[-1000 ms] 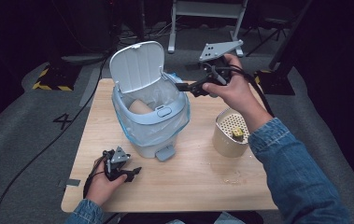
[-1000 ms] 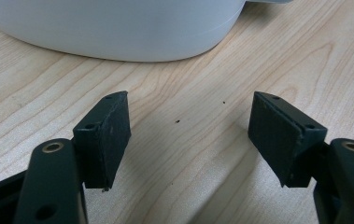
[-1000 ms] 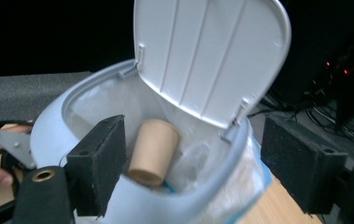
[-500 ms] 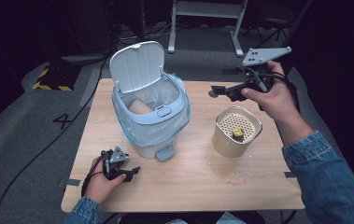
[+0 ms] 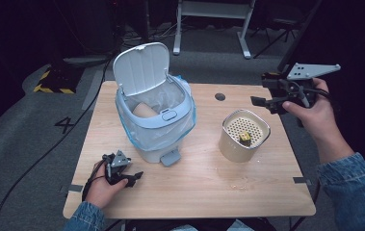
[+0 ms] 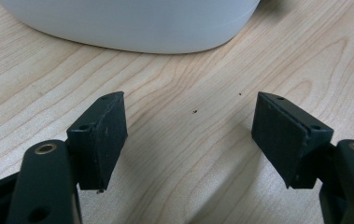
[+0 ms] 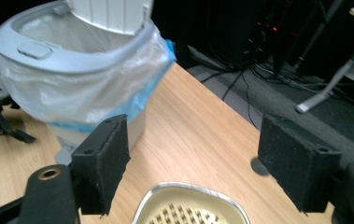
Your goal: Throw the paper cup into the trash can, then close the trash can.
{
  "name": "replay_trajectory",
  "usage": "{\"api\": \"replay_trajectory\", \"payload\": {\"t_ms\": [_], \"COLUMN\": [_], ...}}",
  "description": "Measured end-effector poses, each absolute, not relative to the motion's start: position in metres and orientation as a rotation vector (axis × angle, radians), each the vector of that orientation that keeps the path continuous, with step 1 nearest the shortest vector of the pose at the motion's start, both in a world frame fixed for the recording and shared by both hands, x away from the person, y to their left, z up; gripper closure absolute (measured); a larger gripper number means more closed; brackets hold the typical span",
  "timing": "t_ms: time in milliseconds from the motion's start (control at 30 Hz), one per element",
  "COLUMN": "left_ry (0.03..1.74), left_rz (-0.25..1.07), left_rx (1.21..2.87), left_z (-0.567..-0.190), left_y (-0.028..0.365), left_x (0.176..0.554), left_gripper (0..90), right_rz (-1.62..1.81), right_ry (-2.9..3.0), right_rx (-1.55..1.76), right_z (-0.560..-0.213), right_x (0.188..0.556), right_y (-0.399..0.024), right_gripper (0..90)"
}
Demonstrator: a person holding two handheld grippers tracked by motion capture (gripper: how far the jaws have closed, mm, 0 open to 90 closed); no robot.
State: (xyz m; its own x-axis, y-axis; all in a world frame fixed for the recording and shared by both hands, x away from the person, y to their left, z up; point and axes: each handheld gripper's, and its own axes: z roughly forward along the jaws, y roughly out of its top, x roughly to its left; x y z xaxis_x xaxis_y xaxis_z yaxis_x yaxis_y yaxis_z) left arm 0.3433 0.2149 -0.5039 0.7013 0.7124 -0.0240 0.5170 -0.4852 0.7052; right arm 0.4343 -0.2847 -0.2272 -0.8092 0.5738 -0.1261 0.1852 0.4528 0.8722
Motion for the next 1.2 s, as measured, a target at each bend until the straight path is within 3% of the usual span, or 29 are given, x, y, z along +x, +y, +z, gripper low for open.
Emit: {"api": "replay_trajectory", "payload": {"t_ms": [633, 1200], "left_ry": [0.982, 1.002], "left_rz": [0.377, 0.384], "left_rx": [2.177, 2.171], "left_z": [-0.504, -0.504], "left_y": [0.215, 0.215], "left_x": [0.341, 0.344], "left_gripper": [26.7, 26.6], "right_rz": [1.198, 1.091], "right_ry": [2.297, 2.319], "right_rx": [0.916, 1.059], "right_z": [-0.308, -0.403], "right_x": [0.405, 0.377], "right_y": [-0.368, -0.396], "right_gripper": [23.3, 21.9]}}
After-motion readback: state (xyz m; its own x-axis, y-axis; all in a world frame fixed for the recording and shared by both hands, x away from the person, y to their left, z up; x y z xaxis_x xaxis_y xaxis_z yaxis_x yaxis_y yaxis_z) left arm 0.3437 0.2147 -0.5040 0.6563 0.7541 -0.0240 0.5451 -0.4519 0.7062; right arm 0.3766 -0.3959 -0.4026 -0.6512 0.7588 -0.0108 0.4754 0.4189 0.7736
